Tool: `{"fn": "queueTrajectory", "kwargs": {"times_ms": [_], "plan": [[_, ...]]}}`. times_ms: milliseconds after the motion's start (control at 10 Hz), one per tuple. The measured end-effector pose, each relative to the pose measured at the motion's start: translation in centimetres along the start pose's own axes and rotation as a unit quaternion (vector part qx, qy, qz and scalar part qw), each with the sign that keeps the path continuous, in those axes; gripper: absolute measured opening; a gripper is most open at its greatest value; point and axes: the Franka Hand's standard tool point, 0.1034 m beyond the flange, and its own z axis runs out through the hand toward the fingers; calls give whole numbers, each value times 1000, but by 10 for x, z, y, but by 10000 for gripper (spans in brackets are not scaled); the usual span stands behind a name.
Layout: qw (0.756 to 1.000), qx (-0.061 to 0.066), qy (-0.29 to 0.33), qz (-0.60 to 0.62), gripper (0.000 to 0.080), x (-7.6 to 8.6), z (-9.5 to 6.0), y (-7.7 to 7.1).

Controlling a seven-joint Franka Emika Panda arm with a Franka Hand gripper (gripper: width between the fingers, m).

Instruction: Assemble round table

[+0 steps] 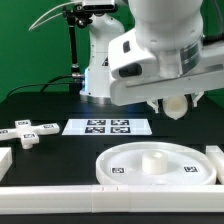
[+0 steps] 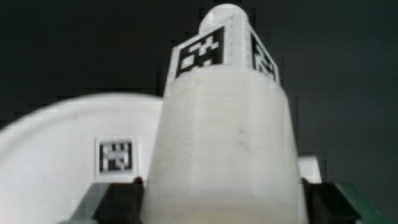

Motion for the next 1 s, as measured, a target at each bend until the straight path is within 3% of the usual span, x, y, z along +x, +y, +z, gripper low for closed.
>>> {"fn": "queueTrajectory", "kwargs": {"times_ms": [200, 700, 900, 1000], "plan": [[998, -4, 57, 1, 409, 1, -2, 1], [957, -49, 270, -91, 409, 23, -42, 21], [941, -56, 322, -88, 409, 25, -35, 25], [928, -62, 356, -88, 409, 29, -40, 27]]}}
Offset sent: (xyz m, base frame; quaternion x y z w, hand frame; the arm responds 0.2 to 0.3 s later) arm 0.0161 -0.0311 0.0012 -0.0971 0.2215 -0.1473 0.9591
